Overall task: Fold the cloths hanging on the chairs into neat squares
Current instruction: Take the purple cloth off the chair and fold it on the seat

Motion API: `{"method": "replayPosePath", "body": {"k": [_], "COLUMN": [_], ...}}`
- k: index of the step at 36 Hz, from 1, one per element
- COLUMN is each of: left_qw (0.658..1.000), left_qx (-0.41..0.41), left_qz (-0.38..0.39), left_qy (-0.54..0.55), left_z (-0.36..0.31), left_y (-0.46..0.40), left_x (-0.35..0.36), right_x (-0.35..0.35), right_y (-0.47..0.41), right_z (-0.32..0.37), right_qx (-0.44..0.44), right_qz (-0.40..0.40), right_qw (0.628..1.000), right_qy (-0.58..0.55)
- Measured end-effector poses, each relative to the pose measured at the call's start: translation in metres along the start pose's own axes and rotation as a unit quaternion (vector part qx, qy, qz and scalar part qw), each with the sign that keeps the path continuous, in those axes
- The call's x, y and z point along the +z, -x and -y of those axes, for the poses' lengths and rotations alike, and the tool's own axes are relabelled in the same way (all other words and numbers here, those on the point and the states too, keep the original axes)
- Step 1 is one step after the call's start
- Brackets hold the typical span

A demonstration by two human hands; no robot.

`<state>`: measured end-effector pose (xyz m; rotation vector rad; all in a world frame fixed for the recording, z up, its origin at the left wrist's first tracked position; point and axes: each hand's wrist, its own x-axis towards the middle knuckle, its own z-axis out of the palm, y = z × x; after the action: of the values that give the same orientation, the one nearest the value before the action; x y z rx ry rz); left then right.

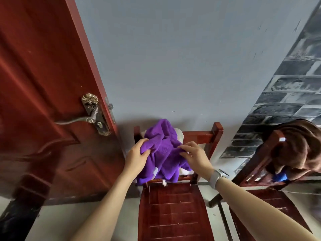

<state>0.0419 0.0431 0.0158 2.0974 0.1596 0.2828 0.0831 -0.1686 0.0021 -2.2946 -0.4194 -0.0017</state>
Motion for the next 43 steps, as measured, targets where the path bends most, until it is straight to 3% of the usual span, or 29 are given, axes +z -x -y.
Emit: {"method": "replayPosePath", "body": {"k": [4, 7, 9, 13, 16, 17, 18, 20, 22, 24, 28, 30, 34, 36, 39, 43], "left_qw": [0.99, 0.928, 0.901, 0.937, 0.973, 0.977, 0.975, 0.964, 0.956, 0.962, 0.99, 0.989, 0.976, 0.977, 0.971, 0.953], "left_qx": [-0.034, -0.115, -0.114, -0.046, 0.015, 0.044, 0.08, 0.122, 0.109, 0.079, 0.105, 0.122, 0.172, 0.165, 0.091, 0.112], "left_qz": [-0.012, -0.024, -0.019, 0.079, 0.166, 0.19, 0.205, 0.23, 0.259, 0.256, 0.078, 0.059, 0.113, 0.13, 0.221, 0.28], "left_qy": [0.133, 0.355, 0.419, 0.338, 0.157, 0.091, 0.026, -0.062, -0.079, -0.059, -0.058, -0.06, -0.065, -0.033, 0.004, -0.015], "left_z": [-0.007, -0.02, -0.03, -0.047, -0.046, -0.044, -0.04, -0.029, -0.018, -0.01, 0.003, -0.002, -0.023, -0.034, -0.051, -0.063], "left_y": [-0.002, -0.003, 0.0, 0.015, 0.031, 0.036, 0.04, 0.047, 0.053, 0.056, 0.057, 0.055, 0.05, 0.049, 0.053, 0.06], "left_x": [-0.009, -0.023, -0.032, -0.042, -0.036, -0.032, -0.028, -0.024, -0.027, -0.033, -0.035, -0.03, -0.011, 0.0, 0.014, 0.04], "right_x": [0.002, -0.003, -0.007, -0.014, -0.011, -0.008, -0.005, 0.002, 0.003, -0.001, -0.021, -0.029, -0.045, -0.053, -0.064, -0.07], "right_y": [0.005, 0.002, -0.004, -0.023, -0.036, -0.039, -0.041, -0.042, -0.038, -0.029, -0.007, 0.005, 0.019, 0.026, 0.042, 0.075], "right_z": [0.0, 0.007, 0.015, 0.04, 0.06, 0.066, 0.072, 0.075, 0.073, 0.068, 0.063, 0.061, 0.062, 0.052, 0.031, -0.005], "right_qx": [0.037, 0.089, 0.149, 0.213, 0.239, 0.241, 0.245, 0.247, 0.212, 0.183, 0.107, 0.075, 0.041, 0.041, 0.028, 0.054], "right_qz": [0.011, 0.01, 0.017, 0.086, 0.168, 0.177, 0.173, 0.124, 0.098, 0.107, 0.218, 0.27, 0.292, 0.258, 0.161, 0.103], "right_qw": [0.998, 0.985, 0.955, 0.891, 0.834, 0.83, 0.834, 0.878, 0.918, 0.934, 0.951, 0.946, 0.948, 0.959, 0.985, 0.993], "right_qy": [-0.045, -0.149, -0.257, -0.39, -0.468, -0.471, -0.463, -0.391, -0.321, -0.287, -0.189, -0.162, -0.122, -0.111, -0.06, 0.032]}}
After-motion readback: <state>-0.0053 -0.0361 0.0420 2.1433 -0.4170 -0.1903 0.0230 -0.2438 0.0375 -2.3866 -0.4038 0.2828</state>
